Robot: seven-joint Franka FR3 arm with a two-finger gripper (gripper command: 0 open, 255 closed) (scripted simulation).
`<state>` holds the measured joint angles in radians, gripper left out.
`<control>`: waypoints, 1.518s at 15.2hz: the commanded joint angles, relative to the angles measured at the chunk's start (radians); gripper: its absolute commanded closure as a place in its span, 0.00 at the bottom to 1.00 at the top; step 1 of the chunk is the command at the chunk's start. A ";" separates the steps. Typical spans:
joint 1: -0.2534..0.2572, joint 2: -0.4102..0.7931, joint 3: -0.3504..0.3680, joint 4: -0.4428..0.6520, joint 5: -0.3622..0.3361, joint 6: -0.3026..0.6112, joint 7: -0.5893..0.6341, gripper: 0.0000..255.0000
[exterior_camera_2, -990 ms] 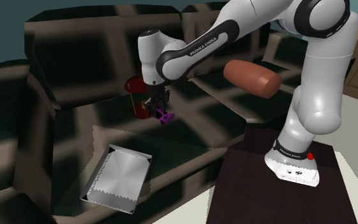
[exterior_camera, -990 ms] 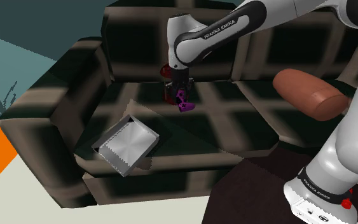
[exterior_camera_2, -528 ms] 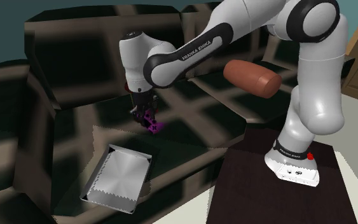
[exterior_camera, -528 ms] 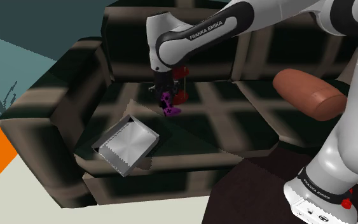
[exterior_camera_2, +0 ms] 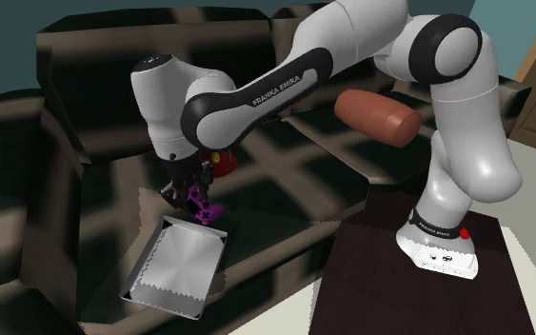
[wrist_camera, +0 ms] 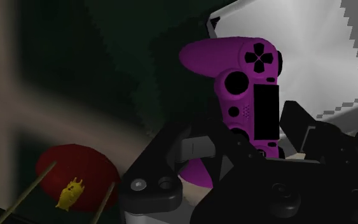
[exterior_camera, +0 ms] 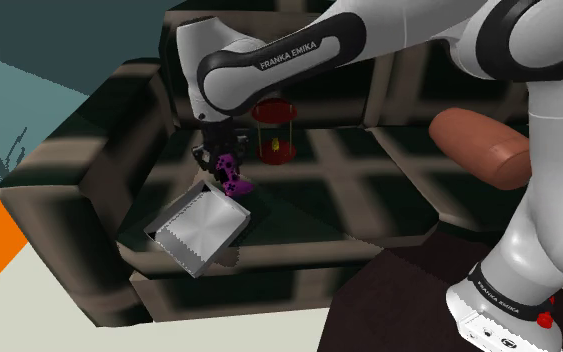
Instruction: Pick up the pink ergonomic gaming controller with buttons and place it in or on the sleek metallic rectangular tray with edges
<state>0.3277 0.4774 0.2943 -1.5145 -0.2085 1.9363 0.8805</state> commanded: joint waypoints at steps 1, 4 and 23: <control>0.037 0.059 0.002 0.094 -0.014 -0.039 0.030 1.00; 0.101 0.157 0.004 0.254 -0.033 -0.106 0.072 1.00; 0.167 0.328 -0.010 0.344 -0.068 -0.030 0.127 1.00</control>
<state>0.4956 0.8048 0.2843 -1.1650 -0.2761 1.8988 1.0067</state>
